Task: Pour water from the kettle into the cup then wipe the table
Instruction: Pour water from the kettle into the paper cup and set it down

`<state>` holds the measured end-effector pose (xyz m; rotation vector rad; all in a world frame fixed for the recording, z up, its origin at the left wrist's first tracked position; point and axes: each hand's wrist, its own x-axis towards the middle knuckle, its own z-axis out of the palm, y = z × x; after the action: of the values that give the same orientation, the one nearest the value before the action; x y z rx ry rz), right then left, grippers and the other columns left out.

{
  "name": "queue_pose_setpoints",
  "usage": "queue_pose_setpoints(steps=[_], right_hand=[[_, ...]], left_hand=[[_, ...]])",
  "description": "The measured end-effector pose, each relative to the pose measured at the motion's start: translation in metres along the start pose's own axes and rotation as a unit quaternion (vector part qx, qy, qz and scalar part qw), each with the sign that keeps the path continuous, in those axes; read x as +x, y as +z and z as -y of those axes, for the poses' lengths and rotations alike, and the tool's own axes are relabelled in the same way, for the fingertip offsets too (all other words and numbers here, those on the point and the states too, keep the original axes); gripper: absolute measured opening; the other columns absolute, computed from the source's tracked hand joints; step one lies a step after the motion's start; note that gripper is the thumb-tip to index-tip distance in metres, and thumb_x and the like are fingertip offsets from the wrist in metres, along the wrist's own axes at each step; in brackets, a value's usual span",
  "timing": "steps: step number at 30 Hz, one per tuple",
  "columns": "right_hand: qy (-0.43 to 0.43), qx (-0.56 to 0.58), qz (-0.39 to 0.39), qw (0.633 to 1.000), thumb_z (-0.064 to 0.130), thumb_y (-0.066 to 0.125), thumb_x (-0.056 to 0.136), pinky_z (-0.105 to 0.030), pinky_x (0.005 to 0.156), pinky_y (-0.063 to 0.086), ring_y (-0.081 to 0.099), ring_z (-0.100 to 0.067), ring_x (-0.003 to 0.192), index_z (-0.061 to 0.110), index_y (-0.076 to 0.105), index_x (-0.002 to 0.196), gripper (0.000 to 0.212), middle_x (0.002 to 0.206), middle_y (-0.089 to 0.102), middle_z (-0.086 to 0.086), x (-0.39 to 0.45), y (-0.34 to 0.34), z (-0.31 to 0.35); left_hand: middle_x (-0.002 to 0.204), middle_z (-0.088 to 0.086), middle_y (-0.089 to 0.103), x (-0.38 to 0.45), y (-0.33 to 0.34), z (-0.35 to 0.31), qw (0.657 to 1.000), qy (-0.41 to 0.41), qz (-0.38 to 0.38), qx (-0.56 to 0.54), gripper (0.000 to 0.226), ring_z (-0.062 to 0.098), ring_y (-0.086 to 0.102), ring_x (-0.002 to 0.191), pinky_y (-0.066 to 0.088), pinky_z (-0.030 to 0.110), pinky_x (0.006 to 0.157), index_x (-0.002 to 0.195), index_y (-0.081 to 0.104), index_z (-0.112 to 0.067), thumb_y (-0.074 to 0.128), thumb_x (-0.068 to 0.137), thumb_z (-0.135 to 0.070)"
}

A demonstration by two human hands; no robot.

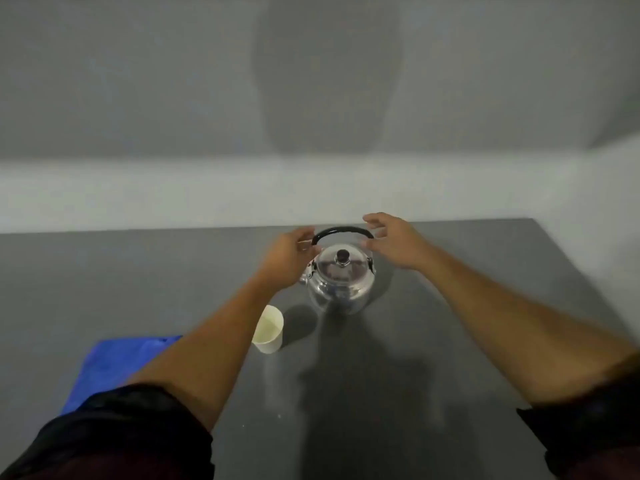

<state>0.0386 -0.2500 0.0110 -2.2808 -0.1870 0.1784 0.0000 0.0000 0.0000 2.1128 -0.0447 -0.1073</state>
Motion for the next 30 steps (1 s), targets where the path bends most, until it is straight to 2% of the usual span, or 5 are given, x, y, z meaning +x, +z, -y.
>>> queue_pose_setpoints(steps=[5, 11, 17, 26, 30], right_hand=[[-0.013, -0.001, 0.026, 1.000, 0.029, 0.075, 0.090, -0.025, 0.091, 0.043, 0.062, -0.013, 0.105, 0.027, 0.061, 0.134, 0.046, 0.120, 0.064, 0.007, 0.017, 0.010, 0.002], [-0.060, -0.006, 0.036, 0.998, 0.039, 0.072, 0.090, -0.021, 0.078, 0.047, 0.064, 0.002, 0.091, 0.035, 0.073, 0.111, 0.022, 0.096, 0.070, 0.021, 0.019, 0.017, 0.010], [-0.078, 0.009, 0.023, 0.997, 0.039, 0.071, 0.090, -0.022, 0.078, 0.048, 0.066, 0.000, 0.089, 0.037, 0.075, 0.103, 0.014, 0.095, 0.074, 0.016, 0.012, 0.024, 0.012], [-0.100, 0.025, -0.022, 0.994, 0.036, 0.069, 0.091, -0.007, 0.056, 0.036, 0.054, 0.004, 0.060, 0.039, 0.072, 0.086, 0.006, 0.069, 0.065, 0.021, -0.021, 0.037, 0.031], [-0.110, 0.033, -0.037, 0.993, 0.035, 0.067, 0.092, -0.011, 0.055, 0.034, 0.049, 0.001, 0.056, 0.030, 0.074, 0.088, 0.009, 0.063, 0.059, 0.015, -0.037, 0.033, 0.046]], left_hand=[[0.103, -0.008, 0.072, 0.008, 0.009, 0.001, 0.998, 0.010, -0.038, 0.040, 0.034, 0.016, 0.070, 0.103, 0.045, 0.020, 0.083, 0.128, 0.072, -0.017, 0.067, 0.095, -0.010], [0.092, -0.002, 0.075, 0.013, 0.014, 0.005, 0.997, -0.007, -0.069, 0.020, 0.022, 0.016, 0.072, 0.086, 0.049, 0.025, 0.082, 0.112, 0.077, -0.017, 0.073, 0.091, -0.009], [0.091, -0.003, 0.076, 0.008, 0.011, 0.010, 0.998, 0.013, -0.063, 0.006, 0.022, -0.017, 0.066, 0.067, 0.043, -0.001, 0.067, 0.101, 0.074, -0.022, 0.078, 0.087, -0.005], [0.094, 0.002, 0.077, -0.016, -0.009, 0.002, 0.999, 0.034, -0.027, -0.004, 0.026, -0.018, 0.067, 0.072, 0.045, 0.001, 0.070, 0.106, 0.074, -0.019, 0.077, 0.088, 0.000], [0.111, -0.003, 0.078, -0.025, -0.030, 0.002, 0.998, 0.052, 0.026, -0.022, 0.036, 0.001, 0.073, 0.102, 0.051, 0.018, 0.095, 0.118, 0.071, -0.026, 0.079, 0.089, -0.008]])
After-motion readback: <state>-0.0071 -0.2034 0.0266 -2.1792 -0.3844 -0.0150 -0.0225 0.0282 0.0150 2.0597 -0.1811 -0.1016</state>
